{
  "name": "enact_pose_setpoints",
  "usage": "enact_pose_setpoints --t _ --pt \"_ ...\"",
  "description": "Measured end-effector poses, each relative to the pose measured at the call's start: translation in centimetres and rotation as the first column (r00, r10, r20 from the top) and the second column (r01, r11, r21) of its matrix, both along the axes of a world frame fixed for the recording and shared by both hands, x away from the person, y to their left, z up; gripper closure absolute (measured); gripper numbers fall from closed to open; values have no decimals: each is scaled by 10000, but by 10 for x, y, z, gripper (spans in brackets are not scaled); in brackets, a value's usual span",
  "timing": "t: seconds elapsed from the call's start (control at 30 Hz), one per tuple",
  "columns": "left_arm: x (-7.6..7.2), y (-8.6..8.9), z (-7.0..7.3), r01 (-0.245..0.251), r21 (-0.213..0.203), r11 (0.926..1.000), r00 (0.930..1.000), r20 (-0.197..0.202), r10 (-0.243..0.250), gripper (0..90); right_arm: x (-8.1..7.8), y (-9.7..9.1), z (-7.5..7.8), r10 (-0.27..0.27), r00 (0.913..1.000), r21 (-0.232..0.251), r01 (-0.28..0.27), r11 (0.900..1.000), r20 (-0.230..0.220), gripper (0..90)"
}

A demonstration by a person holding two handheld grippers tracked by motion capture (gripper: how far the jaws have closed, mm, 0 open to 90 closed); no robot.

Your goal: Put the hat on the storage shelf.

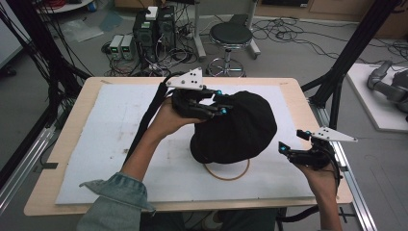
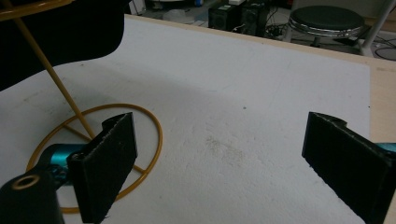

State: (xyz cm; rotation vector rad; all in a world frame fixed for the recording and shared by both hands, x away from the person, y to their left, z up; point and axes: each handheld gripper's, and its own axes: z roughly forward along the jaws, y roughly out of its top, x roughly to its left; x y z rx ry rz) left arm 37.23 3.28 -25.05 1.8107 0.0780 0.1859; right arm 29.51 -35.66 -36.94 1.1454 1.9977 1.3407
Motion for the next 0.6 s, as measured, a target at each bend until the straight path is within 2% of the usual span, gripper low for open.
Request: enact_pose_setpoints --t 0.17,0.23,0.3,0.5,0.6 --pt "0 0 -1 -39 -66 10000 10000 -78 38 578 0 0 0 -3 10000 5 3 10000 11 100" --pt "-1 2 0 -35 -356 9994 10000 -87 32 578 0 0 0 -1 10000 12 1 10000 12 100" --pt "-1 5 2 -52 -462 9989 10000 -80 48 579 0 0 0 3 10000 -10 -3 10000 5 99" --pt "-2 11 3 -156 -537 9984 9999 -32 154 551 0 -1 0 4 10000 -26 -4 10000 52 100" --pt "-2 20 2 -437 -587 9973 9990 -42 435 535 1 0 0 1 10000 -13 -1 10000 19 100"
